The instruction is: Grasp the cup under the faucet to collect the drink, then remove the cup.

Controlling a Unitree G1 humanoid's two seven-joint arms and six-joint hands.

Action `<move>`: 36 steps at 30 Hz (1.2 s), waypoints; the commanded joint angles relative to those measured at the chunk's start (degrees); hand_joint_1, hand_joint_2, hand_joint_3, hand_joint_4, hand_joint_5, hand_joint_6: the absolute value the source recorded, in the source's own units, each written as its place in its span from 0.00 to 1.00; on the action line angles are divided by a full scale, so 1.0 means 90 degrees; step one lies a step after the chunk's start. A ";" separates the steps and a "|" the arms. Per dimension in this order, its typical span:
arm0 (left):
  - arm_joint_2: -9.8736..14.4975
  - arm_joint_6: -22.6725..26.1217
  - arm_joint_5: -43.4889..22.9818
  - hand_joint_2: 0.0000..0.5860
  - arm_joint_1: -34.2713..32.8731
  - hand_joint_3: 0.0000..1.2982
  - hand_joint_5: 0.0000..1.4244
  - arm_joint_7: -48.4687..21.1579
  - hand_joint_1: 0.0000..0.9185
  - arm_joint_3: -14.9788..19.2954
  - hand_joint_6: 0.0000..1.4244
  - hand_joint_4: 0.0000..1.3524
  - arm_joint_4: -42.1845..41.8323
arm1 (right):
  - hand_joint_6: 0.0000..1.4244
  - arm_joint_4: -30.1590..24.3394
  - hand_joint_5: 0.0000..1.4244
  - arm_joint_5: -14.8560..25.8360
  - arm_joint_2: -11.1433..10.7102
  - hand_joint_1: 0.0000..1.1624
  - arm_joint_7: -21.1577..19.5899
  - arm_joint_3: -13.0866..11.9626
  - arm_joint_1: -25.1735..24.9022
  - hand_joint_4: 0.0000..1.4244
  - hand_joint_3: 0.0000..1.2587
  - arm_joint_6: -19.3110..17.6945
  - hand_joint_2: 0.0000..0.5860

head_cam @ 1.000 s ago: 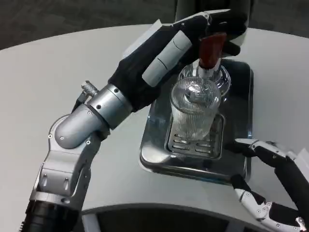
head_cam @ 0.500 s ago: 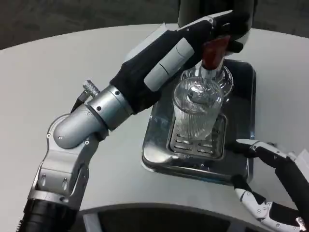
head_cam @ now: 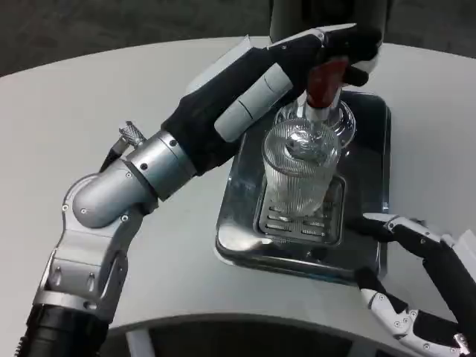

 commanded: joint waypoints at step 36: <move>0.0668 -0.1118 0.0836 0.10 -0.0005 0.30 0.25 -0.0143 0.00 -0.0486 0.15 0.22 0.0470 | 0.12 0.0087 0.21 0.0058 0.0148 0.59 -0.0087 0.0103 -0.0116 0.20 0.26 0.0066 0.82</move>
